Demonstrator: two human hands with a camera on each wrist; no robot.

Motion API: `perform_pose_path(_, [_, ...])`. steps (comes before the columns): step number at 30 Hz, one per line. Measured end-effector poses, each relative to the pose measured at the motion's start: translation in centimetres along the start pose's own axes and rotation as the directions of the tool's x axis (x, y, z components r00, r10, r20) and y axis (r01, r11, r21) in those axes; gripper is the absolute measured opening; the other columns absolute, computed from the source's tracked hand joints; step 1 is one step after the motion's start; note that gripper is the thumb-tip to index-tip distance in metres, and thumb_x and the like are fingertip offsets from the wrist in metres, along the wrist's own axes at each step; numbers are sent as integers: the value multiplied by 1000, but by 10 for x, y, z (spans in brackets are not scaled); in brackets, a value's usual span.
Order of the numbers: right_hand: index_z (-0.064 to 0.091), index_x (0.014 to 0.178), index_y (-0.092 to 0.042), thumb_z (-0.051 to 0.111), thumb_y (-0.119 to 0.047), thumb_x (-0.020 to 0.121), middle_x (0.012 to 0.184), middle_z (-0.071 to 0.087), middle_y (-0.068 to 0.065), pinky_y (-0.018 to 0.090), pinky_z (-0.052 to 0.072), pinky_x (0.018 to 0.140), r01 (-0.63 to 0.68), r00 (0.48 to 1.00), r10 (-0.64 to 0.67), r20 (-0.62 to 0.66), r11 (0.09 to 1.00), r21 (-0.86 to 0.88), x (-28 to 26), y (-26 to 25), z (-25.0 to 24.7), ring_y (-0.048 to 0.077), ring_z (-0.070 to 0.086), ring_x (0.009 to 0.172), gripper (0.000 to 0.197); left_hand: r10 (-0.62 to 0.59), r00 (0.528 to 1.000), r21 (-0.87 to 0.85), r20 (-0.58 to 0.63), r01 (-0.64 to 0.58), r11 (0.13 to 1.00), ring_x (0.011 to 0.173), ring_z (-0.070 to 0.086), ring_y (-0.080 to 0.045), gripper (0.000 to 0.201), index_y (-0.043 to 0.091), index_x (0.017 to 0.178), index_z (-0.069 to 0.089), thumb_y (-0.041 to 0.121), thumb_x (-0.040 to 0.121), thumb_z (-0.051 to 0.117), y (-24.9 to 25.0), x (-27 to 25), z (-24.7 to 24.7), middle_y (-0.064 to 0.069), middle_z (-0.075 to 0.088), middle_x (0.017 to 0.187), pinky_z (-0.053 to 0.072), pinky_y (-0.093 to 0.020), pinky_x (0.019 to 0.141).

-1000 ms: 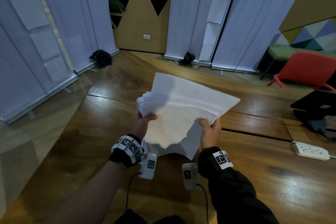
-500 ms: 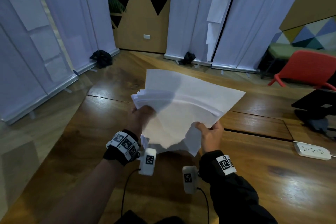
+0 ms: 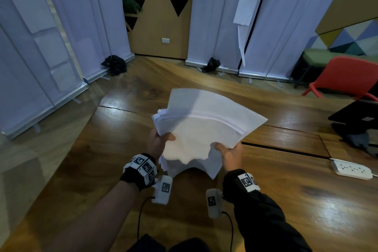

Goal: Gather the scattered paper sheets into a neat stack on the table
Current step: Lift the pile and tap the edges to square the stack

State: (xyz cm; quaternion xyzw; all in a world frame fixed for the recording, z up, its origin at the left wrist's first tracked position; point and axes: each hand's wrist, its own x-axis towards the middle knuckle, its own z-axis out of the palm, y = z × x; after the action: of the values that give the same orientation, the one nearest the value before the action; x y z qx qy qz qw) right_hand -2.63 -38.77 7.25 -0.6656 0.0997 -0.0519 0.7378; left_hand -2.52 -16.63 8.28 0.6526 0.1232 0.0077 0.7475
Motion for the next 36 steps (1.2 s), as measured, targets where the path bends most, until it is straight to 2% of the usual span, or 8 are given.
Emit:
perform_pose_path(3, [66,96,-10,74,3,75,93,71,9,40,57,81,-65,998,66,16,997,-29,0,6,1,31,67,91,26,-78,997,87,1,77,993,86,55,-34,28,16,70,63,13,42,65,0,-1,1,-14,58,80,48,-45,77])
perform_pose_path(6, [66,96,-16,74,-3,79,95,71,6,27,56,71,-38,998,39,52,999,-29,0,2,1,21,67,91,23,-27,996,55,82,22,998,85,59,-30,45,15,80,62,22,36,66,17,-6,-1,-11,63,79,51,-39,73])
perform_pose_path(9, [67,104,-11,74,-5,80,101,72,7,18,54,66,-43,996,45,76,999,-28,3,0,-1,20,68,93,26,234,960,51,153,-245,968,79,67,-3,48,22,94,56,32,49,69,55,-13,-5,9,70,85,54,-18,64])
perform_pose_path(15, [67,102,-9,75,-10,79,99,74,7,25,52,72,-64,995,67,79,997,-32,4,-2,1,23,69,94,25,459,849,411,261,-528,743,88,68,0,41,26,107,63,48,73,70,121,-18,8,11,69,98,54,-13,72])
perform_pose_path(19, [69,90,-14,76,-3,78,89,77,-2,29,52,81,-85,983,86,160,996,-11,3,-5,-1,20,70,87,17,490,866,453,100,-478,752,60,63,8,19,18,77,70,36,83,68,118,-7,14,13,68,67,47,-10,54])
perform_pose_path(21, [72,95,-11,73,3,77,98,77,1,32,52,89,-161,969,145,199,985,64,2,7,-5,21,71,94,23,452,888,496,79,-429,755,59,62,-6,37,12,69,67,47,81,67,110,6,14,-7,70,65,51,-28,53])
perform_pose_path(32, [69,80,-9,77,-8,57,58,73,-5,18,53,49,-467,878,471,84,882,-68,-9,92,-26,16,66,62,25,-59,995,643,-77,95,760,85,60,-29,54,-1,105,67,48,86,59,4,47,23,-16,67,96,45,-33,77])
perform_pose_path(36, [69,100,-2,82,-3,67,89,73,13,39,58,77,-538,831,555,39,819,-200,-9,112,-30,32,69,84,35,-126,992,694,21,76,715,90,64,-33,70,-1,103,66,64,80,54,-11,49,21,-17,69,100,46,-33,79])
